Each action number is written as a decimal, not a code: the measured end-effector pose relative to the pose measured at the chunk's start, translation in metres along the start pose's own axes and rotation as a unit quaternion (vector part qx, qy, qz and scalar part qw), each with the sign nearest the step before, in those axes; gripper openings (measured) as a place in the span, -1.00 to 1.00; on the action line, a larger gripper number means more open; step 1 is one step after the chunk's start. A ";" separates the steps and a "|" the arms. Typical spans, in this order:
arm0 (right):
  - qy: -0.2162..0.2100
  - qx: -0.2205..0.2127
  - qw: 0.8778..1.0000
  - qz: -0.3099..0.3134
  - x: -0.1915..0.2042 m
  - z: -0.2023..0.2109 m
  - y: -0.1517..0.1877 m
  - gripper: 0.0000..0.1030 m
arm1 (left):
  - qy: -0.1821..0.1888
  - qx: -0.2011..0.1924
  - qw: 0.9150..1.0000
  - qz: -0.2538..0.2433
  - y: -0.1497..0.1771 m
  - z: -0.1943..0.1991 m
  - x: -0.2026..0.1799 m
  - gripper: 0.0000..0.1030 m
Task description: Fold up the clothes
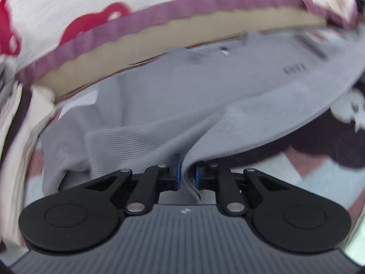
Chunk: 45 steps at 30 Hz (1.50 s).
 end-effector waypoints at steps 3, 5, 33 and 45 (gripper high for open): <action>-0.005 -0.002 1.000 0.002 0.000 0.004 -0.003 -0.87 | -0.011 -0.005 1.000 -0.020 0.000 0.005 -0.001 -0.62; -0.003 0.000 1.000 0.004 0.002 0.004 -0.001 -0.87 | -0.018 -0.008 0.999 -0.034 0.001 0.008 -0.002 -0.73; -0.084 -0.121 0.989 -0.030 -0.008 0.242 -0.133 -0.89 | -0.092 -0.270 0.957 -0.045 -0.118 0.339 0.019 -0.89; -0.105 0.007 0.994 0.017 -0.029 0.089 -0.124 -0.90 | -0.022 -0.106 0.994 -0.028 -0.152 0.190 0.080 -0.88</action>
Point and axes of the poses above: each gripper's, at about its wrist camera, not at the fingertips, and z roughly against the way its jaws point, x to its left, y to its underside, the point moved 6 cm from there along -z, roughly the way its jaws point, and after that the axes turned 4 degrees about -x, right-handed, at the moved point
